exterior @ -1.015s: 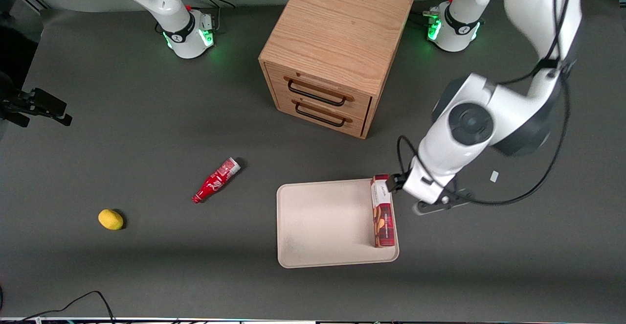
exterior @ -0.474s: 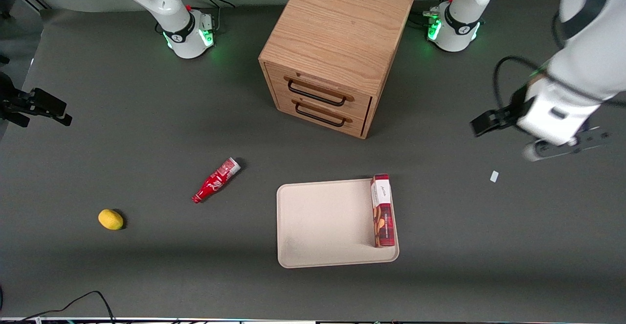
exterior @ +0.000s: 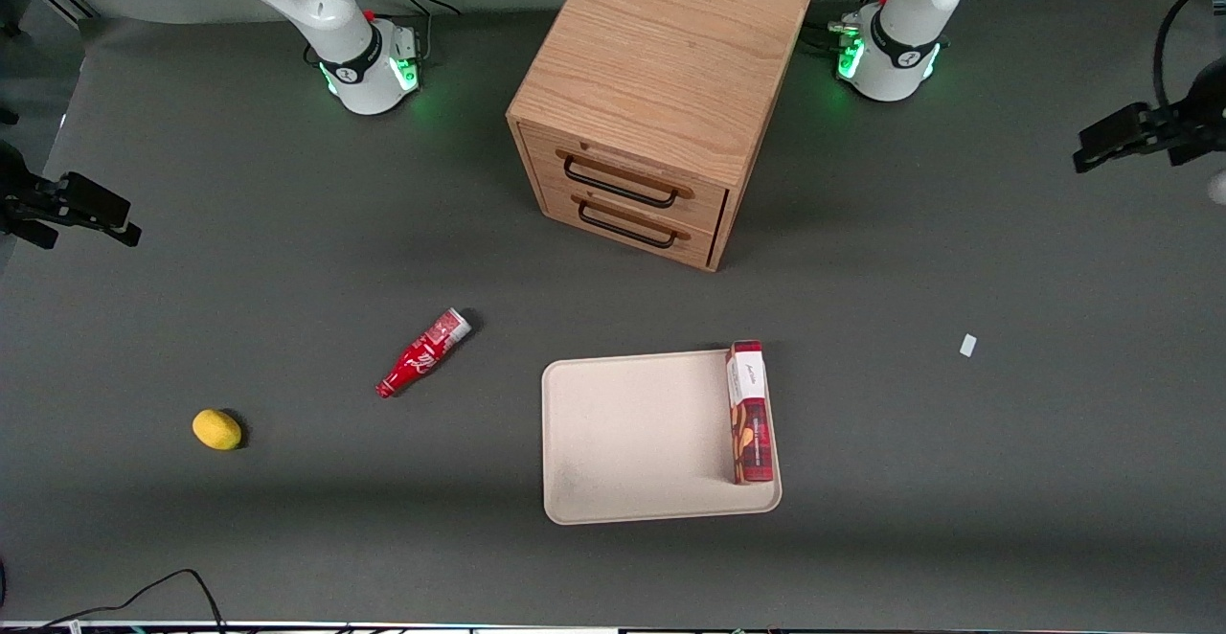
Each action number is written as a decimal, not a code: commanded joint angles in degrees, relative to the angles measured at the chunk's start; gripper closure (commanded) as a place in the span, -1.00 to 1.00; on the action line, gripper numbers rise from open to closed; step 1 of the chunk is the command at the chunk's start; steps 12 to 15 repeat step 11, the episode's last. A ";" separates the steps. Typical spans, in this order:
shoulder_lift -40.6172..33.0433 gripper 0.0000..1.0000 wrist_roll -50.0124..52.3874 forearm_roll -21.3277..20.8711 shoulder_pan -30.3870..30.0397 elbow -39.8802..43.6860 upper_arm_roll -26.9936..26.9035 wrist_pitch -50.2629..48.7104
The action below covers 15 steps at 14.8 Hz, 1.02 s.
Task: Place red cookie box on tray
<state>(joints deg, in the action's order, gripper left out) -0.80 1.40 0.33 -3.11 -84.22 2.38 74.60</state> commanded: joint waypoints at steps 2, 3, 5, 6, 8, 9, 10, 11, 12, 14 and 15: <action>-11.13 -1.00 -4.65 0.64 1.09 -14.81 -2.82 5.02; -12.11 -1.00 -4.74 0.64 1.00 -15.70 -2.91 5.03; -12.03 -1.00 -4.13 -0.06 1.26 -15.36 -2.65 4.41; -11.68 -1.00 -4.12 -0.24 1.52 -14.58 -2.30 4.15; -10.54 -1.00 -4.91 -0.16 1.96 -12.30 -2.21 3.62; -9.66 -1.00 -4.83 -0.24 1.97 -11.07 -2.12 3.01; -8.78 -1.00 -4.82 -0.24 2.05 -10.01 -2.03 2.13; -8.25 -1.00 -4.91 -0.16 2.05 -9.04 -2.03 1.43; -8.25 -1.00 -4.91 -0.16 2.05 -9.04 -2.03 1.43; -8.25 -1.00 -4.91 -0.16 2.05 -9.04 -2.03 1.43; -8.25 -1.00 -4.91 -0.16 2.05 -9.04 -2.03 1.43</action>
